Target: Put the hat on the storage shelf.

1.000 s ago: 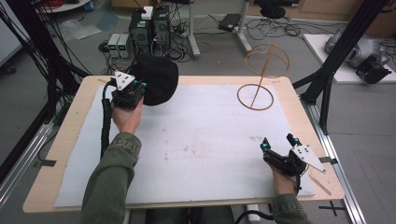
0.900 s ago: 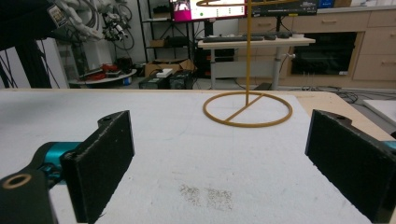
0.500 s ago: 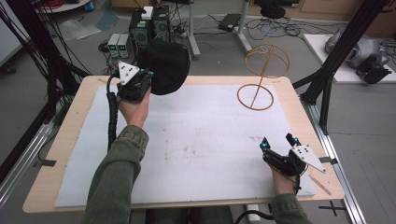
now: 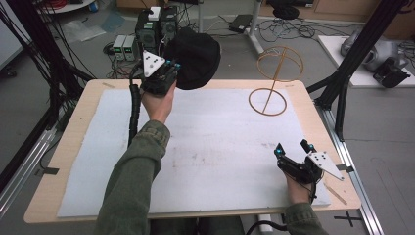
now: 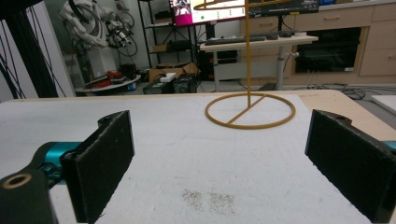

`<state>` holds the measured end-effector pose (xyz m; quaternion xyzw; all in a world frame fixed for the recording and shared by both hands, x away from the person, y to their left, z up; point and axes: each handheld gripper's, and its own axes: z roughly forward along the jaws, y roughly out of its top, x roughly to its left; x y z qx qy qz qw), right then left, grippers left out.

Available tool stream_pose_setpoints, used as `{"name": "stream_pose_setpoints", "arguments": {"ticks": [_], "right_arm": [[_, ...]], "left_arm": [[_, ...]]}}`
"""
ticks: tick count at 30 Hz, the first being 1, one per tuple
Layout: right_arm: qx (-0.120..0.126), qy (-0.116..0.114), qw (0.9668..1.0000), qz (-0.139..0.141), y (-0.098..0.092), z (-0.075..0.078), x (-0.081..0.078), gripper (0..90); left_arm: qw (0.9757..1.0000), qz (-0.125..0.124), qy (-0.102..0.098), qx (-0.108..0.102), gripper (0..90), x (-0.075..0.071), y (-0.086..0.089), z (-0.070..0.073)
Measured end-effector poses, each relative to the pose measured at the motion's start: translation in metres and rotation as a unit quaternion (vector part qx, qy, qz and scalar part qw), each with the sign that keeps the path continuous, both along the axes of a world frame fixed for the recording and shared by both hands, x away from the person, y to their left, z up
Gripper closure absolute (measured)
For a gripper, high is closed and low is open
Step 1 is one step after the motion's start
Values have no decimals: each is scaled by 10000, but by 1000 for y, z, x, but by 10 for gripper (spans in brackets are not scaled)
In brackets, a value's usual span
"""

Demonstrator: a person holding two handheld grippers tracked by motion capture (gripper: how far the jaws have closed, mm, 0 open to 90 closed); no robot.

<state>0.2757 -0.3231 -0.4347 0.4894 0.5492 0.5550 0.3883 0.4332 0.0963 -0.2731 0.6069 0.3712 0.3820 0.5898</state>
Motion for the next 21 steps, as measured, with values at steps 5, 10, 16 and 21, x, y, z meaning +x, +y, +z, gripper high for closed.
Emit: {"name": "stream_pose_setpoints", "arguments": {"ticks": [5,10,16,21], "right_arm": [[51,29,10000,-3,-2,0,0,71],[52,7,10000,46,-1,0,0,72],[154,59,9996,228,-4,1,-2,72],[160,41,9996,225,-7,1,-1,72]], "left_arm": [[9997,-231,-52,-55,879,8,-22,8],[9987,-505,-62,-63,879,18,-44,17],[9971,-763,37,50,879,31,-73,18],[9958,-906,66,56,879,43,-94,17]]}}
